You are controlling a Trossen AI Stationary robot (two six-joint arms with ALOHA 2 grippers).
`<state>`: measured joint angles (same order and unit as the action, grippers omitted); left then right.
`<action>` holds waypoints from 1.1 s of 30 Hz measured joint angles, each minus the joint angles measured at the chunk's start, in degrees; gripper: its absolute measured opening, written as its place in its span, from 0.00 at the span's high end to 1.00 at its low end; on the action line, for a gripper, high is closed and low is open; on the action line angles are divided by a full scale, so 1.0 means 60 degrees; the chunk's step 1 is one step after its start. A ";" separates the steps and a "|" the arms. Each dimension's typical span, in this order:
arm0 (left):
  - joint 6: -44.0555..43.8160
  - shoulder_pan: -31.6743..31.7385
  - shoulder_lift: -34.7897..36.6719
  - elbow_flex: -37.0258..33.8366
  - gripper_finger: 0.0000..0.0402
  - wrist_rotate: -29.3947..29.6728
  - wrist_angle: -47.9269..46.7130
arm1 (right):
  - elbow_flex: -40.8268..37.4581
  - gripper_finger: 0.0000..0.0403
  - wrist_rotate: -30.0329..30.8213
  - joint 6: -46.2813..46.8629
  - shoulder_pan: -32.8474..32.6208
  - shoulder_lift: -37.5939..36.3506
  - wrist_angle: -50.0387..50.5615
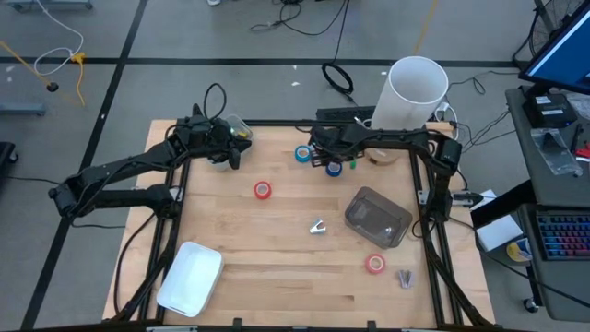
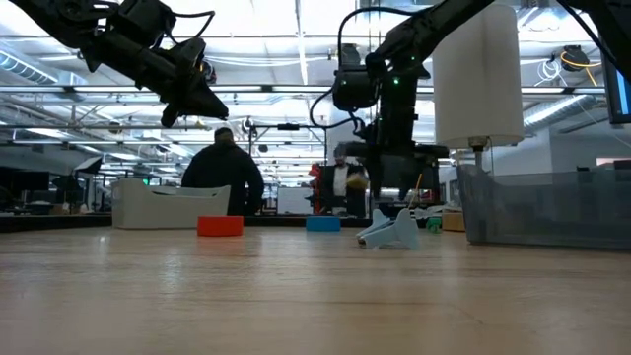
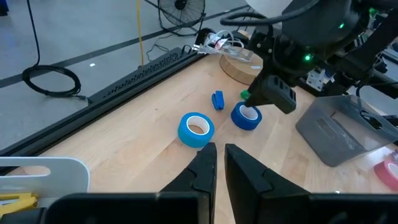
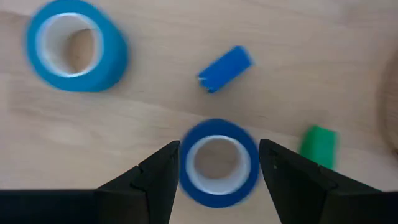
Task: Pick and place Stapler, Stapler remover, tape
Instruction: Put the small green stapler into the gray bin
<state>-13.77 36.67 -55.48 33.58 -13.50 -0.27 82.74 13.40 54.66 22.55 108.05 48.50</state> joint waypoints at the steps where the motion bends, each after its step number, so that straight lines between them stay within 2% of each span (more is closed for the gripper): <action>1: 0.0005 0.0000 0.0000 0.0000 0.92 0.0000 0.0000 | 0.0000 0.48 0.0064 0.0177 0.0000 0.0000 0.0181; 10: 0.0273 0.0000 0.0000 0.0000 0.92 -0.0002 0.0004 | -0.0004 0.48 0.0519 0.1886 0.0000 0.0000 0.1640; 19: 0.0556 0.0000 0.0000 0.0000 0.92 -0.0004 0.0007 | -0.0632 0.48 0.0719 0.3195 -0.0022 0.0000 0.2145; 26: 0.0600 0.0000 0.0000 0.0000 0.92 0.0000 0.0011 | -0.0961 0.48 0.0737 0.3698 -0.0016 0.0000 0.2064; 33: 0.0596 0.0000 0.0000 0.0000 0.92 -0.0004 0.0011 | -0.0962 0.48 0.0749 0.3518 0.0165 0.0000 0.1181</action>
<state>-10.20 36.67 -55.48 33.58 -13.52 -0.21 76.97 17.90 75.77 23.53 108.05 55.58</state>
